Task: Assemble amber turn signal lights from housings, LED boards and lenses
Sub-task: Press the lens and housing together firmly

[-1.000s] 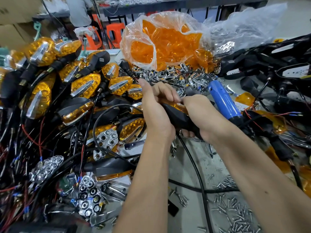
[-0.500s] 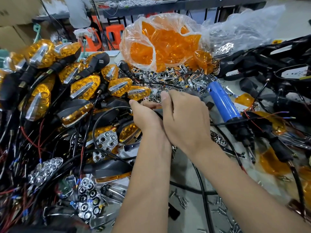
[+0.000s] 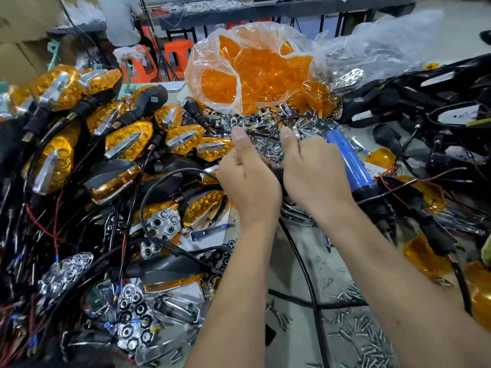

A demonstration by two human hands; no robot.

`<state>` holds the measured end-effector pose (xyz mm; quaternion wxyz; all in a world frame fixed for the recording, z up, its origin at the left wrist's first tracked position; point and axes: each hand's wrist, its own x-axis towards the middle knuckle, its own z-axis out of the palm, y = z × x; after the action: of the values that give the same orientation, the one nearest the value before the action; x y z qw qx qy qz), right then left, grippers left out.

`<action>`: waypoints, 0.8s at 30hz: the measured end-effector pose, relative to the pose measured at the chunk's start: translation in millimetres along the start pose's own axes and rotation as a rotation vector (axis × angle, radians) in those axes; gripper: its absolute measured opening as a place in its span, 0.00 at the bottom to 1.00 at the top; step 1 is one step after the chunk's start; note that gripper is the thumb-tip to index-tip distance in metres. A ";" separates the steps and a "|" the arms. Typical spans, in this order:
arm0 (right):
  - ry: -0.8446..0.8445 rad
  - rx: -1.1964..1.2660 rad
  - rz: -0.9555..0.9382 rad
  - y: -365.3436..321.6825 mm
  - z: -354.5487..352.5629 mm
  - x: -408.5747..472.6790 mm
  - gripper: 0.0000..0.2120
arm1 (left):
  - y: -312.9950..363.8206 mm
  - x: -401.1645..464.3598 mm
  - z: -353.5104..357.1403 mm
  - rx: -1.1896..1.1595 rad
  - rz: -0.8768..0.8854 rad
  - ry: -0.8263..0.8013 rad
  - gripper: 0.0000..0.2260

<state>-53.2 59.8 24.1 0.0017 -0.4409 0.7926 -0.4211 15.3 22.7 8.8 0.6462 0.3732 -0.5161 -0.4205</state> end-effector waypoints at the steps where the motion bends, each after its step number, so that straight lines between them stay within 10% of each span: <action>1: 0.023 -0.029 -0.019 -2.9 1.4 -2.3 0.32 | 0.3 0.7 -0.6 0.015 -0.004 0.023 0.33; 24: 0.145 -0.124 -0.028 1.3 -0.8 -11.9 0.27 | -3.7 -5.5 3.3 0.151 0.082 -0.063 0.25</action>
<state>-47.1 69.0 19.4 -0.0891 -0.4192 0.8091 -0.4020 10.8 26.3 4.1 0.6164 0.3860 -0.5811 -0.3651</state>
